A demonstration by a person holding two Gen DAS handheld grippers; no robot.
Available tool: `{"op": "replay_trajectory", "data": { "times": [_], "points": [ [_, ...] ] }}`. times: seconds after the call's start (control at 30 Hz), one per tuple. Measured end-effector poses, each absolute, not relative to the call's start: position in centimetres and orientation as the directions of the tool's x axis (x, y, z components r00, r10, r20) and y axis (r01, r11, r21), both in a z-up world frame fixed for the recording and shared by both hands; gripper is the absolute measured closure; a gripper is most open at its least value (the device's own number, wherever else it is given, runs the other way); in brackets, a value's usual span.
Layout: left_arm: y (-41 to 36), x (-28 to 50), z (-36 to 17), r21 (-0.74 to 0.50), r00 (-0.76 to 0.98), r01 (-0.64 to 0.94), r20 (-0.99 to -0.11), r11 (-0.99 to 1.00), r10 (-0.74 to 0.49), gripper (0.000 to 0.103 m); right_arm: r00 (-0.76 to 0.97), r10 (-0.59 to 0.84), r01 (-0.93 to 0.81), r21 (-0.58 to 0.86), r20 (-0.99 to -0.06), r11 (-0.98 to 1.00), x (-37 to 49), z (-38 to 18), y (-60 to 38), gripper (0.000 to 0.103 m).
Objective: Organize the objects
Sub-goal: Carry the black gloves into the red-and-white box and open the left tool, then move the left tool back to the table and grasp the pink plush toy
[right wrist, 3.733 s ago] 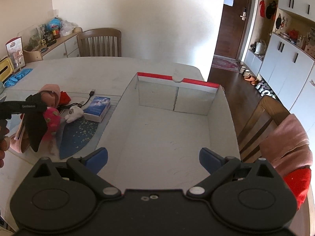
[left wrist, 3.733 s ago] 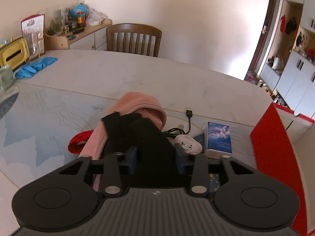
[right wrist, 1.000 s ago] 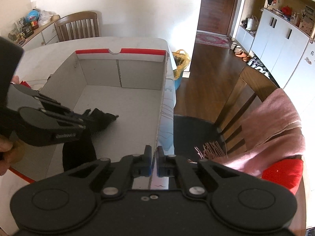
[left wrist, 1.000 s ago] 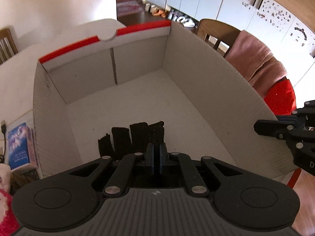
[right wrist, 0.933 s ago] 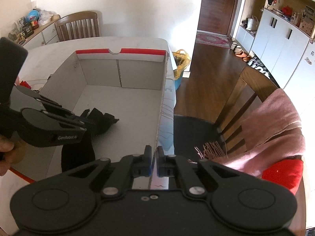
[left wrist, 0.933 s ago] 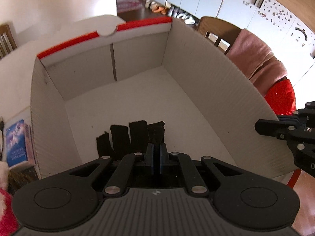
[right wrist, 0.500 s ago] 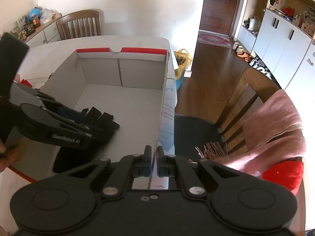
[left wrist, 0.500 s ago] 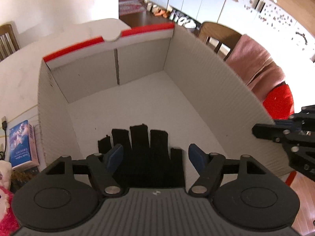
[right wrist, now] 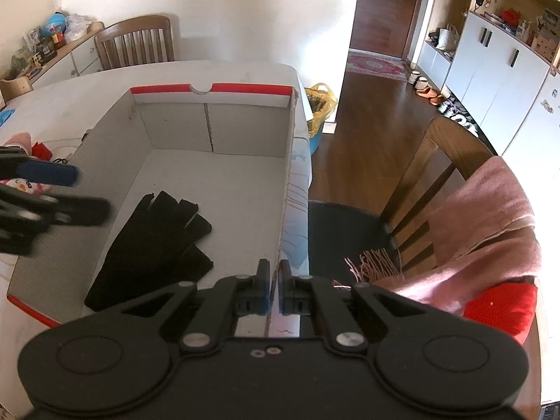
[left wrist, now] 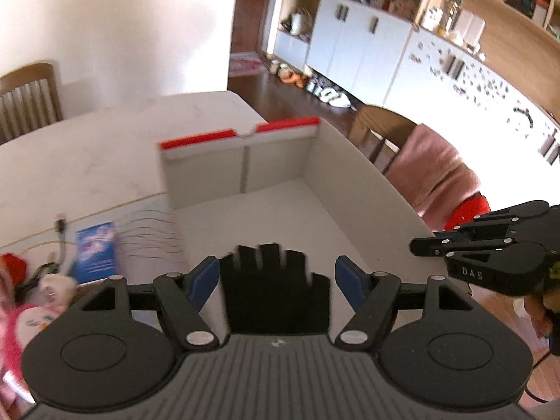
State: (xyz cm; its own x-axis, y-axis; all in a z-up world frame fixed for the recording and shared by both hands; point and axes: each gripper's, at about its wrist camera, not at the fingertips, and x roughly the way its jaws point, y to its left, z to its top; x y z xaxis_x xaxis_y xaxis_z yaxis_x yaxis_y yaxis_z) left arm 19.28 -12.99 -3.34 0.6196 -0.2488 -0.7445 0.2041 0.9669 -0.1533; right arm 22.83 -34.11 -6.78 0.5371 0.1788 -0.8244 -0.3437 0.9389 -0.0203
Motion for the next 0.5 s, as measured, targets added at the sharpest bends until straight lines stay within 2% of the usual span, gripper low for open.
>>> {"op": "replay_trajectory", "data": {
  "times": [0.27, 0.5],
  "points": [
    [-6.3, 15.8, -2.3, -0.131, 0.674, 0.082, -0.723, 0.988, -0.152, 0.020, 0.543, 0.154, -0.325, -0.038, -0.825, 0.945, 22.8, -6.7, -33.8, 0.100],
    [-1.0, 14.0, -3.0, -0.119, 0.671, -0.037, -0.738, 0.992, -0.064, 0.015, 0.549, 0.132, -0.310, -0.054, -0.826, 0.949, 22.8, -6.6, -33.4, 0.100]
  ]
}}
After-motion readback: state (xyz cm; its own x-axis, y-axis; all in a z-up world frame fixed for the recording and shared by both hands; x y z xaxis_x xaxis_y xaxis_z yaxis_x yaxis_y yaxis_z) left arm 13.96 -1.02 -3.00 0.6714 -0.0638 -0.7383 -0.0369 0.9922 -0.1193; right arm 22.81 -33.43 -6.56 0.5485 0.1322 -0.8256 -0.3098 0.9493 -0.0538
